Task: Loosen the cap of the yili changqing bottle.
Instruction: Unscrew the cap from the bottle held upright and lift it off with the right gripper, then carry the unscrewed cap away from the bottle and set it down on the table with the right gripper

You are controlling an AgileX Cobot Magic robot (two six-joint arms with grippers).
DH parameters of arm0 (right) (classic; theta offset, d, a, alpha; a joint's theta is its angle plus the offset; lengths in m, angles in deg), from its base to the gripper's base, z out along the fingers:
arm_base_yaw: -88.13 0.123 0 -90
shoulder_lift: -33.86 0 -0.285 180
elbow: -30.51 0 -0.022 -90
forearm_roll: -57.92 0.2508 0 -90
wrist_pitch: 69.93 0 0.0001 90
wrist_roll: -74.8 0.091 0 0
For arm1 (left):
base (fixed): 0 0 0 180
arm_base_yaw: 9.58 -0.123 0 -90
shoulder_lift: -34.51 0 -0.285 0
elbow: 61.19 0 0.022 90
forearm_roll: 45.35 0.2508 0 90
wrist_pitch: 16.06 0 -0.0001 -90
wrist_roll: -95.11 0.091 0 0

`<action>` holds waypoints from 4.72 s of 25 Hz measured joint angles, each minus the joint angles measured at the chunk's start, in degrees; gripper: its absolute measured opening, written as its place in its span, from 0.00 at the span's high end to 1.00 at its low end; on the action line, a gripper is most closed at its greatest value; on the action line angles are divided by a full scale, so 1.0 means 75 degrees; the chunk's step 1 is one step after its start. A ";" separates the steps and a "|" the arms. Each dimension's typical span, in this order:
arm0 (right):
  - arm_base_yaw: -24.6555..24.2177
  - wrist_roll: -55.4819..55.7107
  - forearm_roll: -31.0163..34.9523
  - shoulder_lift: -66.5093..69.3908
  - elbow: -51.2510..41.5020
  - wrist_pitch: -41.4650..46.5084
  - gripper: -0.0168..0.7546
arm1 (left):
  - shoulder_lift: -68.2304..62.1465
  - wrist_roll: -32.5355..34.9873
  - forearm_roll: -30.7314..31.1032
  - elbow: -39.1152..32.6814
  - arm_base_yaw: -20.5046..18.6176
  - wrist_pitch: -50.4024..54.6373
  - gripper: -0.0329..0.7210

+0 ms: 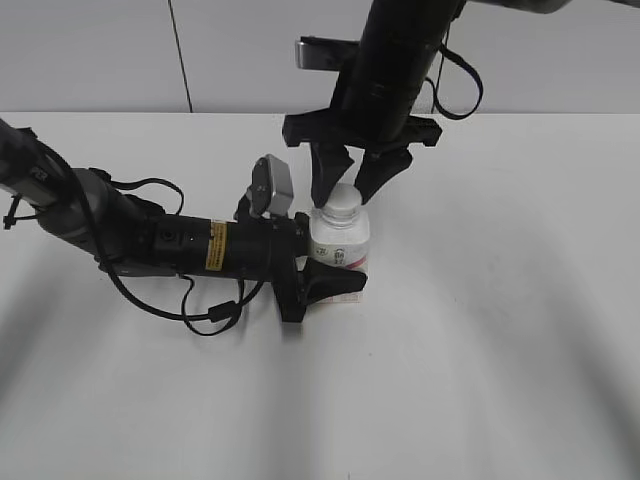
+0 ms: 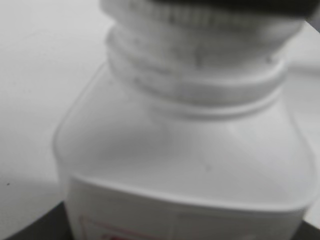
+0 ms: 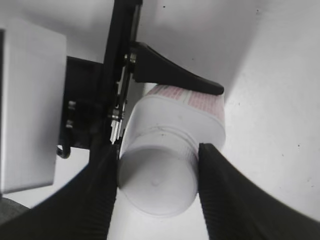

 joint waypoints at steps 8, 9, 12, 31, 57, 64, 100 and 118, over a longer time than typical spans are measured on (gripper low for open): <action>0.0000 -0.0040 -0.0027 0.0000 0.0308 -0.0034 0.48 | 0.0000 -0.0002 0.0000 0.0000 0.0000 0.0008 0.42; 0.0000 -0.0049 -0.0053 0.0000 0.0308 -0.0034 0.48 | 0.0000 -0.0002 0.0000 0.0000 0.0000 0.0008 0.42; 0.0000 -0.0049 -0.0155 -0.0015 0.0308 -0.0034 0.48 | 0.0000 -0.0002 0.0000 0.0000 0.0000 0.0001 0.42; -0.0580 -0.0051 -0.1485 -0.0926 -0.0331 -0.0043 0.48 | 0.0000 -0.0024 0.0000 0.0000 0.0000 0.0015 0.42; -0.2891 -0.0043 -0.1358 -0.2185 -0.5932 -0.3985 0.48 | 0.0000 -0.0032 0.0000 0.0000 0.0000 0.0015 0.42; -0.2891 -0.0035 -0.1343 -0.2054 -0.5977 -0.4321 0.48 | 0.0000 -0.0032 0.0000 0.0000 0.0000 0.0008 0.42; -0.3342 0.0258 -0.0908 -0.1578 -0.5995 -0.4643 0.48 | 0.0000 -0.0032 0.0006 0.0000 0.0000 0.0008 0.42; -0.3342 0.0458 -0.0902 -0.1578 -0.5995 -0.4620 0.45 | 0.0000 -0.0032 0.0006 0.0000 0.0000 0.0008 0.42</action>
